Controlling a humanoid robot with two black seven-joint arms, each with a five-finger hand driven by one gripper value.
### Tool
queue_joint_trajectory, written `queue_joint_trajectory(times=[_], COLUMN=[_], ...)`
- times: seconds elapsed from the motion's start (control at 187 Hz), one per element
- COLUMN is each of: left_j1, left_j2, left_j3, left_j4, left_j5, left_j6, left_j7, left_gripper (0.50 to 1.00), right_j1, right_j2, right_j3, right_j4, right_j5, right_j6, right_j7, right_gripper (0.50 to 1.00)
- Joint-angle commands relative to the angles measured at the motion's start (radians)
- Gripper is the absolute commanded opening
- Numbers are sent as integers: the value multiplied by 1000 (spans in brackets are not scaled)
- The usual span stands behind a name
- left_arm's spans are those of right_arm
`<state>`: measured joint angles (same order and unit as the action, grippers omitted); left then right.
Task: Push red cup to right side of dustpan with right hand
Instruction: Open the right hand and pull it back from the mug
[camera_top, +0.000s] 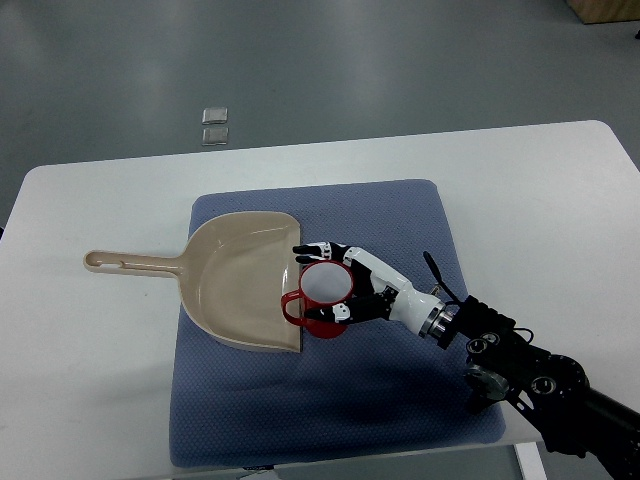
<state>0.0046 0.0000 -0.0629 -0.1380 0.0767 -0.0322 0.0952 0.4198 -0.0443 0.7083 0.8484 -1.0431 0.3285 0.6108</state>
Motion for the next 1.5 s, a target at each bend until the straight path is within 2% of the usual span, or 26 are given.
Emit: queue_joint_trajectory(times=[0.0,0.491,0.859,1.371,1.494], left_j1=[0,0,0,0,0], left_j2=[0,0,0,0,0], left_j3=[0,0,0,0,0], left_j4=[0,0,0,0,0], left_j5=[0,0,0,0,0], left_j6=[0,0,0,0,0], left_j7=[0,0,0,0,0], left_gripper=[1000,1000,1000,1000,1000], right_j1=[-1,-6,-24,-21,-12], right_j2=[-11,-31,-71,-114,-152], right_j3=[0,2,0,5,3], right_j4=[0,20,75,74,72], right_j5=[0,0,0,43,89], right_j6=[14,21,29,23,24], right_j7=[0,0,0,0,0], right_gripper=[915,915,913,913,913])
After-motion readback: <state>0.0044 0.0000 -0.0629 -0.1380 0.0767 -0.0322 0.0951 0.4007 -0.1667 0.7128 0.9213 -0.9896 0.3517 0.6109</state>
